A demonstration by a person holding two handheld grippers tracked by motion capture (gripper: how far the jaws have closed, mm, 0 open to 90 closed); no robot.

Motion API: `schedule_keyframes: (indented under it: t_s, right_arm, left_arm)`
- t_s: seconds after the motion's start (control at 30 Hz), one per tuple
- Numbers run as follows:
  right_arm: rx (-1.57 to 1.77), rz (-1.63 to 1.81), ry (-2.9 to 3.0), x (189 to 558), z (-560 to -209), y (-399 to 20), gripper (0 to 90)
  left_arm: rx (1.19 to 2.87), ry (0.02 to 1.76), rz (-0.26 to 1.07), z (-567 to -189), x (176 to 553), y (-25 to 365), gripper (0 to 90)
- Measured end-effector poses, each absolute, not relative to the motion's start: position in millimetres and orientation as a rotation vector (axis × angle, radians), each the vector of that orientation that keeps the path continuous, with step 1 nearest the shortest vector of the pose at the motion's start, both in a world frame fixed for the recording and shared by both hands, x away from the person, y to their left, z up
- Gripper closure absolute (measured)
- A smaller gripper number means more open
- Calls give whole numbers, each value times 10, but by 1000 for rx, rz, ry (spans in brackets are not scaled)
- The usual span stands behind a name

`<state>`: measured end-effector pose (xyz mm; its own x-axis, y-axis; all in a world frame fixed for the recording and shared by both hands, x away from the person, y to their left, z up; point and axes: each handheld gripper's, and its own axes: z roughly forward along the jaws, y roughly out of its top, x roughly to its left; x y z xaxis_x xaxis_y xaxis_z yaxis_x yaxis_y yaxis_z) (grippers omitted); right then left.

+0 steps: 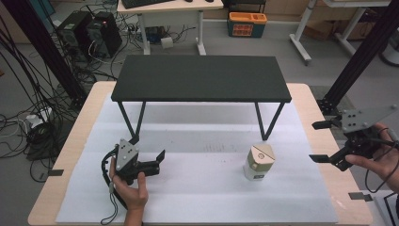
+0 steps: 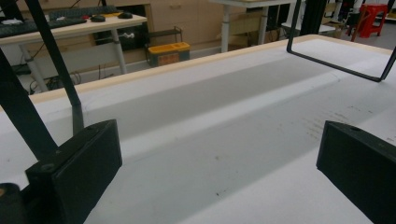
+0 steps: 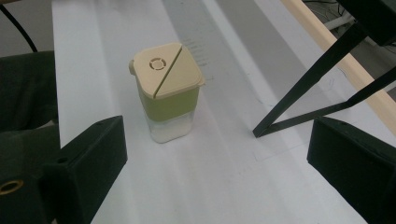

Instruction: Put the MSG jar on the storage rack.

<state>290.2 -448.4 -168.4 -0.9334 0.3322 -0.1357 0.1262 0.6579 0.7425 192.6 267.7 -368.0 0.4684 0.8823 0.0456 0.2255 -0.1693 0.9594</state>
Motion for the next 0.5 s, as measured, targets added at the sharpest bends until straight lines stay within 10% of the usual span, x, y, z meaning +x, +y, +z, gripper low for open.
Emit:
schedule_keyframes:
  t_s: [0.5]
  right_arm:
    - [379, 1161, 2652, 3015, -1920, -4409, 32]
  left_arm:
    - [1677, 964, 784, -3673, 1933, 2668, 3]
